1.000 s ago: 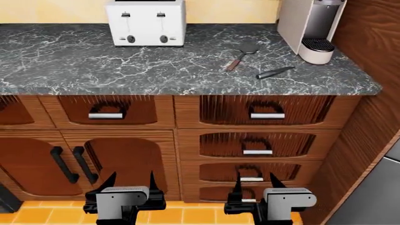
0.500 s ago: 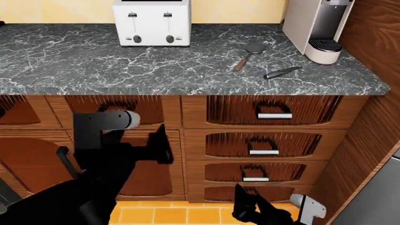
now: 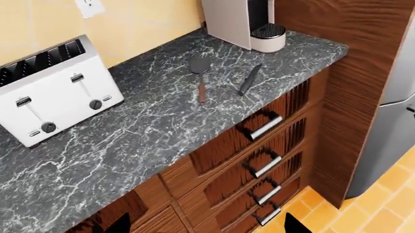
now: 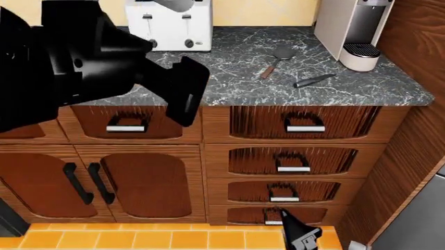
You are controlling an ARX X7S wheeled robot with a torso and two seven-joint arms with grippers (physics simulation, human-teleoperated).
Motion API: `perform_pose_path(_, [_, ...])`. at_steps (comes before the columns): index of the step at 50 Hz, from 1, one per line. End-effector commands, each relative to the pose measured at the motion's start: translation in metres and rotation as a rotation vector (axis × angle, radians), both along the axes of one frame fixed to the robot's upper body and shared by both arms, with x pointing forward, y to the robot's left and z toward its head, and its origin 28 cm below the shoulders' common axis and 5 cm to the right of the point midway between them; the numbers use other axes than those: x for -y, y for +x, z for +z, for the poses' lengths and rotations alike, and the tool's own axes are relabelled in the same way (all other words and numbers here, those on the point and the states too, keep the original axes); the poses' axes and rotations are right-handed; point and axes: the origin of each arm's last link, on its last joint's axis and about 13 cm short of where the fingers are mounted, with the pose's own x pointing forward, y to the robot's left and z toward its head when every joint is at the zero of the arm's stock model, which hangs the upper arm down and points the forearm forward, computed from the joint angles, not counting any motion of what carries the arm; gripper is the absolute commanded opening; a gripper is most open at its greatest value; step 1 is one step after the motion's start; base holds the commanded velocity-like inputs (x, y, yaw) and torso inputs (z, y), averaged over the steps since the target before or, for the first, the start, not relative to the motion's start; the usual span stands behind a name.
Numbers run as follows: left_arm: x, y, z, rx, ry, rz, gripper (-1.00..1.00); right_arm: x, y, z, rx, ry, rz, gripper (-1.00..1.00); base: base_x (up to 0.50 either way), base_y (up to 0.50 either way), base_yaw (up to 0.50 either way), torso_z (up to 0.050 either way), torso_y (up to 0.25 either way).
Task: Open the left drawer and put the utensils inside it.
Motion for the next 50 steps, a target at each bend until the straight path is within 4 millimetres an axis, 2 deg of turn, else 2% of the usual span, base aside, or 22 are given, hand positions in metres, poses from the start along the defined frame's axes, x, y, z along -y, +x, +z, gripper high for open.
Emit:
perform_pose_path(1, [-0.0025,-0.0044,0.0309,0.020,0.105,-0.012,1.00,0.0015,-0.0012,-0.0059,-0.039,0.064,-0.002,1.00,0.00,0.00,0.00,0.000,0.000])
perform_pose_path(9, [-0.0027,-0.0007,0.0286,0.021,0.119,-0.007,1.00,-0.0004,0.0004,-0.0083,-0.064,0.047,0.014,1.00,0.00,0.00,-0.02,0.000,0.000])
perform_pose_path(47, [-0.0053,0.0032,0.0236,0.014,0.140,0.014,1.00,0.0020,0.0014,-0.0098,-0.069,0.085,-0.006,1.00,-0.05,0.01,-0.50,0.000,0.000])
perform_pose_path(50, [-0.0053,0.0034,0.0230,0.012,0.142,0.016,1.00,0.0010,0.0035,-0.0103,-0.099,0.038,0.001,1.00,-0.04,-0.09,-0.17,0.000,0.000])
